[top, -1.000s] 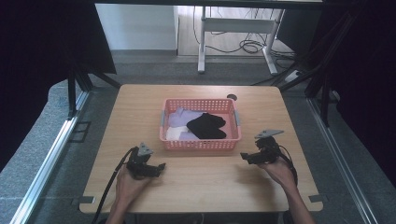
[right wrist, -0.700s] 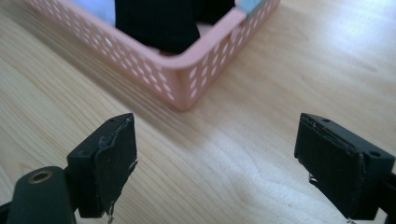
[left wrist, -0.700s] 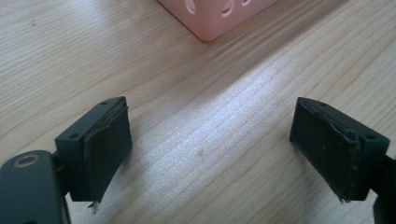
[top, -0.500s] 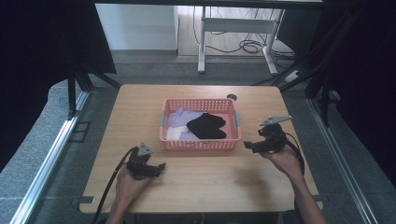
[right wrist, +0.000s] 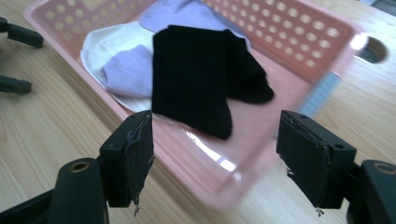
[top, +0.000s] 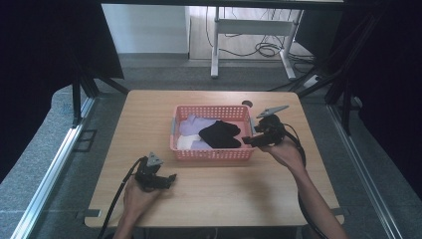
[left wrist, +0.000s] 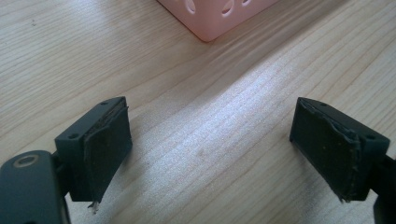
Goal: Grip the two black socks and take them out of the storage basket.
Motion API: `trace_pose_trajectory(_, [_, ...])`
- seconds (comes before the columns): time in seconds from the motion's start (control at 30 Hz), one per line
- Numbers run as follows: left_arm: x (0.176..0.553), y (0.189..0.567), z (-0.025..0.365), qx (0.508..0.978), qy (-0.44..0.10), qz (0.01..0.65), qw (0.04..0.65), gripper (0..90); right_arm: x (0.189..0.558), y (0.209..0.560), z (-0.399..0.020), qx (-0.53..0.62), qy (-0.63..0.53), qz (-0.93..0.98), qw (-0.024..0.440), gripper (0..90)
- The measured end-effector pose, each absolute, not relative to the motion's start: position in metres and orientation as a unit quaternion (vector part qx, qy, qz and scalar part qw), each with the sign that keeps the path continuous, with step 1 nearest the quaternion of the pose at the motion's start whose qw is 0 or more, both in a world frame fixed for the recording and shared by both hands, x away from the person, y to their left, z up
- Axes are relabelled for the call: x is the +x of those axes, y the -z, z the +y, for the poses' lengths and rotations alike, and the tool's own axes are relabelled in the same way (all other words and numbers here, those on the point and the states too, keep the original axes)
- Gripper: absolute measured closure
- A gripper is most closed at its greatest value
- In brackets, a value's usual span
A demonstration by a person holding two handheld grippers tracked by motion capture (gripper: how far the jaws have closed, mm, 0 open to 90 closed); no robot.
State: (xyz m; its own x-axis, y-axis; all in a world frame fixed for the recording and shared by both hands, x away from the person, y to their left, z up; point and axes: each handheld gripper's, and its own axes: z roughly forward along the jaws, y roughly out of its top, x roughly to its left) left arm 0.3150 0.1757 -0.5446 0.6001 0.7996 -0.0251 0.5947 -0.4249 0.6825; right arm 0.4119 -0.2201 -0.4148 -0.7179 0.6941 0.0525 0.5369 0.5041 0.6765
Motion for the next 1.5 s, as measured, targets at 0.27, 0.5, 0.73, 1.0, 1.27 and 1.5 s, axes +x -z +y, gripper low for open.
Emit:
trace_pose_trajectory(0.27, [0.315,0.545,0.176,0.830,-0.154,0.420,0.334,12.4,0.438,0.421,-0.178,0.337,-0.337,0.874,0.094,32.8])
trace_pose_trajectory(0.5, [0.315,0.545,0.176,0.829,-0.154,0.421,0.334,12.4,0.457,0.433,-0.144,0.324,-0.327,0.885,0.076,40.6])
trace_pose_trajectory(0.73, [0.316,0.545,0.176,0.830,-0.154,0.420,0.333,12.4,0.475,0.445,-0.117,0.316,-0.317,0.893,0.056,50.2])
trace_pose_trajectory(1.0, [0.316,0.545,0.175,0.830,-0.153,0.421,0.333,12.3,0.496,0.465,-0.094,0.323,-0.292,0.898,0.060,41.3])
trace_pose_trajectory(1.27, [0.316,0.545,0.175,0.830,-0.153,0.420,0.333,12.3,0.507,0.489,-0.076,0.320,-0.224,0.916,0.088,54.6])
trace_pose_trajectory(1.5, [0.316,0.545,0.175,0.830,-0.153,0.420,0.334,12.3,0.503,0.473,-0.080,0.323,-0.237,0.912,0.086,76.9])
